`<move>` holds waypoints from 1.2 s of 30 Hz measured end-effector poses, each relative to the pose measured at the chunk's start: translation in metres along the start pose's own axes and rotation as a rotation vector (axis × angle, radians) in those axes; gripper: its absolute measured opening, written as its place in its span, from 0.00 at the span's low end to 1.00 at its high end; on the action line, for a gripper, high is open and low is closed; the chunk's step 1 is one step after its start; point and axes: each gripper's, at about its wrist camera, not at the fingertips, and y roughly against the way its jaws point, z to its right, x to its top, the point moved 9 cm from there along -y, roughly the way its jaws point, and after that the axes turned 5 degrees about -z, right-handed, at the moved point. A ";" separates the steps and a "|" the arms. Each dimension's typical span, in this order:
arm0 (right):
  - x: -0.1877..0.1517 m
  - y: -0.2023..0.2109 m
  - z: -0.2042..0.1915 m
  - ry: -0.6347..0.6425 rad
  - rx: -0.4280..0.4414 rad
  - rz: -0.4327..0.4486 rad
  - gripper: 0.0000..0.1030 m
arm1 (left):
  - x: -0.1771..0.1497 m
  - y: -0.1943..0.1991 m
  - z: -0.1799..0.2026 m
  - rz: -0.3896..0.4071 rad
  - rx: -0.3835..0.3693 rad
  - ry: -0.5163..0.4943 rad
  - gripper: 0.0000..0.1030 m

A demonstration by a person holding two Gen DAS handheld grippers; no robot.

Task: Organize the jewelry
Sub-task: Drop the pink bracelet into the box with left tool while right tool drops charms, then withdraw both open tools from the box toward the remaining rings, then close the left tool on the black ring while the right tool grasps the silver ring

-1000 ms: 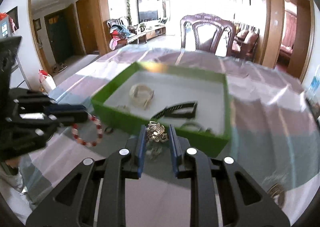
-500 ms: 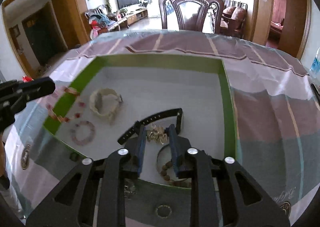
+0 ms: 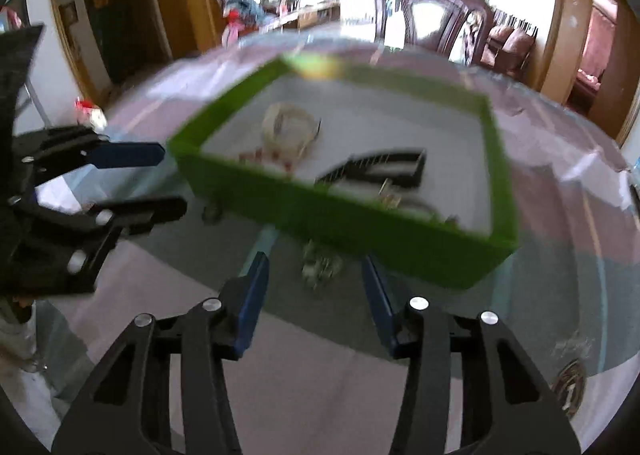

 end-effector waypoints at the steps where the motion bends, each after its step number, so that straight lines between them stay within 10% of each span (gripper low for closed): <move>1: -0.002 -0.010 0.002 -0.012 -0.011 -0.023 0.47 | -0.004 -0.007 -0.001 -0.017 0.005 0.007 0.59; 28: -0.046 -0.024 0.051 -0.118 -0.114 -0.077 0.50 | -0.023 -0.071 -0.037 -0.092 0.061 0.159 0.47; 36: -0.047 -0.025 0.047 -0.113 -0.114 -0.058 0.49 | -0.023 -0.068 -0.034 -0.083 0.062 0.141 0.19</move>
